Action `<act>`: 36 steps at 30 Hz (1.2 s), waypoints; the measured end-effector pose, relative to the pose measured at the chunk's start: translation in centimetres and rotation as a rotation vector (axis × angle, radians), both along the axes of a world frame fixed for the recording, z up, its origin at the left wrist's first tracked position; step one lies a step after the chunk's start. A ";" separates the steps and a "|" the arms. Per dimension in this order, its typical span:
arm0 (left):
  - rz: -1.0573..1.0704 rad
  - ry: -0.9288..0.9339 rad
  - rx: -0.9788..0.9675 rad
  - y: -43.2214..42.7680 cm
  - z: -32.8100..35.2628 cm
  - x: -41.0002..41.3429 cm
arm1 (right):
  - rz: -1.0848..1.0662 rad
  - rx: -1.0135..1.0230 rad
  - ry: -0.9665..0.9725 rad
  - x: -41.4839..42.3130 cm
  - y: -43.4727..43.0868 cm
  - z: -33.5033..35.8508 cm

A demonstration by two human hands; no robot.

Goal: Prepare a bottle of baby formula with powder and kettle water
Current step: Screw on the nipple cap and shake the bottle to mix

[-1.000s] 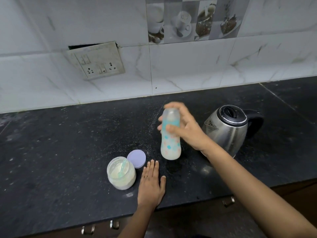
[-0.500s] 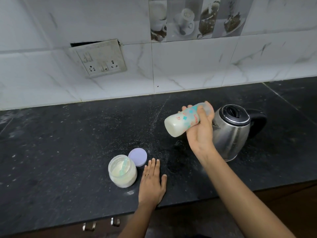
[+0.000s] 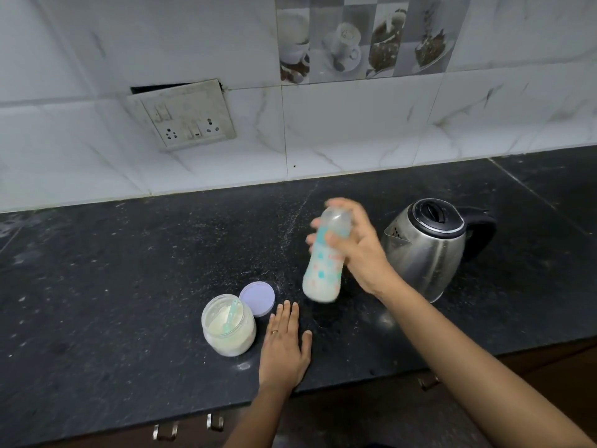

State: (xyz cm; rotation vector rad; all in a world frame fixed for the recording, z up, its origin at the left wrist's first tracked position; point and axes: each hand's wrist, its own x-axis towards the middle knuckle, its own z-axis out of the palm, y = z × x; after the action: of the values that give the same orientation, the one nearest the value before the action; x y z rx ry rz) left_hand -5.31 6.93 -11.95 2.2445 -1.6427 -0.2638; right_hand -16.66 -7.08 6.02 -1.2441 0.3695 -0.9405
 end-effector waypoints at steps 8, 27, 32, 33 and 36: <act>0.006 0.004 -0.007 0.0 -0.3 0.0 | 0.084 -0.056 0.102 -0.4 -0.4 0.8; -0.005 -0.015 0.004 0.0 -0.2 0.1 | -0.106 -0.035 -0.045 -0.6 -0.2 0.3; -0.008 -0.009 -0.003 -0.1 -0.2 0.0 | -0.299 0.120 -0.212 -0.3 -1.0 0.3; -0.009 -0.005 -0.004 0.0 -0.2 0.0 | -0.169 0.002 -0.039 -0.5 -0.6 0.2; -0.005 0.013 -0.006 0.0 -0.1 0.1 | -0.080 -0.008 -0.005 -0.9 -0.2 0.1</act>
State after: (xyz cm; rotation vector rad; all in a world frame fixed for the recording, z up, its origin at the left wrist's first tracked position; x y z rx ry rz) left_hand -5.25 6.92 -12.05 2.2297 -1.6410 -0.2742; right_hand -17.53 -7.26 6.11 -1.2419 0.4143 -1.0144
